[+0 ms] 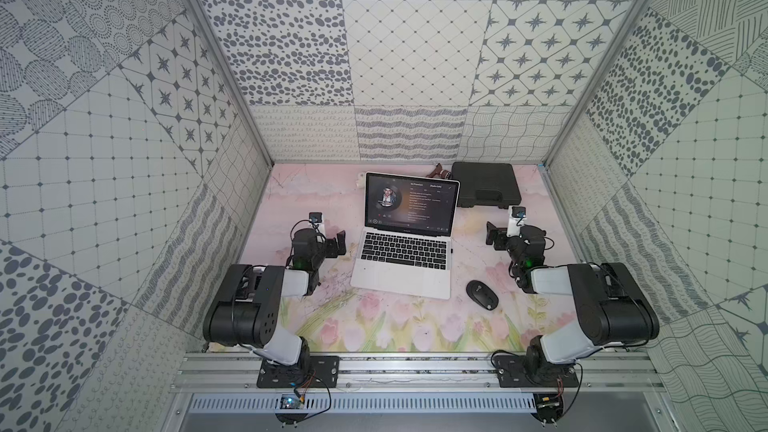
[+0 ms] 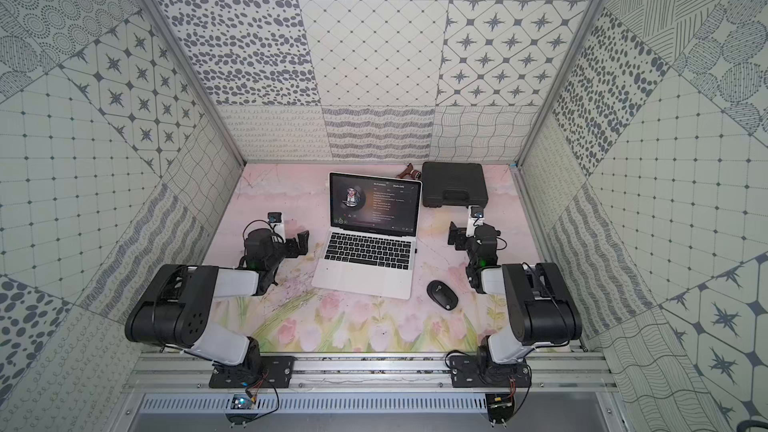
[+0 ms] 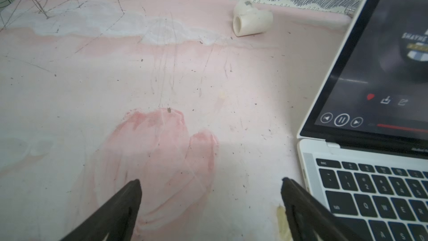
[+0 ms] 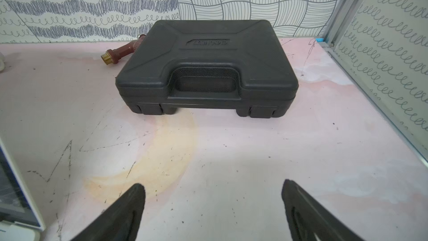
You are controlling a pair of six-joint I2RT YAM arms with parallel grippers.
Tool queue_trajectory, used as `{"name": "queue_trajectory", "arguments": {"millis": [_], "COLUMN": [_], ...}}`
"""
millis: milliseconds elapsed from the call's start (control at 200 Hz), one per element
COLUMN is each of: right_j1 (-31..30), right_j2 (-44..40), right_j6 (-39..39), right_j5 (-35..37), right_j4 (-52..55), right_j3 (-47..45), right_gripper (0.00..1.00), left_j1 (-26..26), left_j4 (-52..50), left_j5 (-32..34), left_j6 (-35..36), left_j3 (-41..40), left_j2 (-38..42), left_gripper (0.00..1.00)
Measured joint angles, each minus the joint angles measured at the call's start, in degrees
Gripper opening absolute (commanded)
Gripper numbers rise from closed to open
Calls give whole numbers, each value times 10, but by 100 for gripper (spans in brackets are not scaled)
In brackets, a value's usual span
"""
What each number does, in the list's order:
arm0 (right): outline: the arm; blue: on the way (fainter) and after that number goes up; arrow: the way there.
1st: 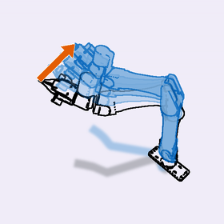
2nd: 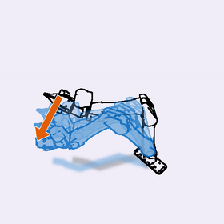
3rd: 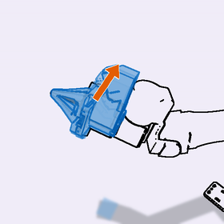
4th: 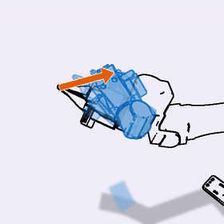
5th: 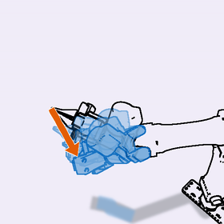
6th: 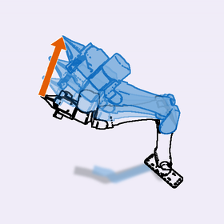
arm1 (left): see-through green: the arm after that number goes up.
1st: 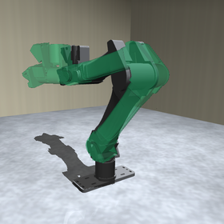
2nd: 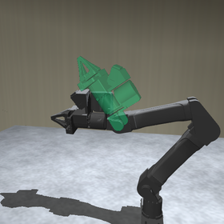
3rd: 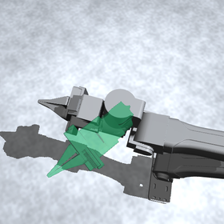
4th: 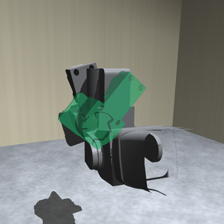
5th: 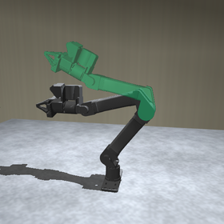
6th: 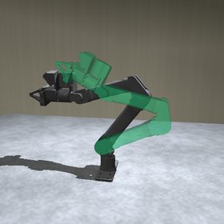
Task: Remove the wireless mouse receiver from the laptop
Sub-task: Pick up the mouse from the center of the board.
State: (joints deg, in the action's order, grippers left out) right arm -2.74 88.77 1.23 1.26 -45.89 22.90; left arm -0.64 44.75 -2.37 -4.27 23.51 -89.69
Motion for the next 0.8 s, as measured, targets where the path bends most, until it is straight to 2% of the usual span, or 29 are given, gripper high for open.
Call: {"name": "queue_trajectory", "arguments": {"millis": [625,685,800], "right_j1": [1,-7,-23], "right_j2": [-4,-28,-118], "right_j6": [0,-3,1], "right_j5": [0,15,19], "right_j4": [4,43,237], "right_j3": [0,3,80], "right_gripper": [97,97,97], "left_j1": [0,0,0], "left_j4": [-5,-37,-125], "left_j5": [1,7,30], "left_j6": [0,-1,-21], "left_j3": [3,18,83], "left_j2": [2,17,60], "left_gripper": [99,99,99]}}
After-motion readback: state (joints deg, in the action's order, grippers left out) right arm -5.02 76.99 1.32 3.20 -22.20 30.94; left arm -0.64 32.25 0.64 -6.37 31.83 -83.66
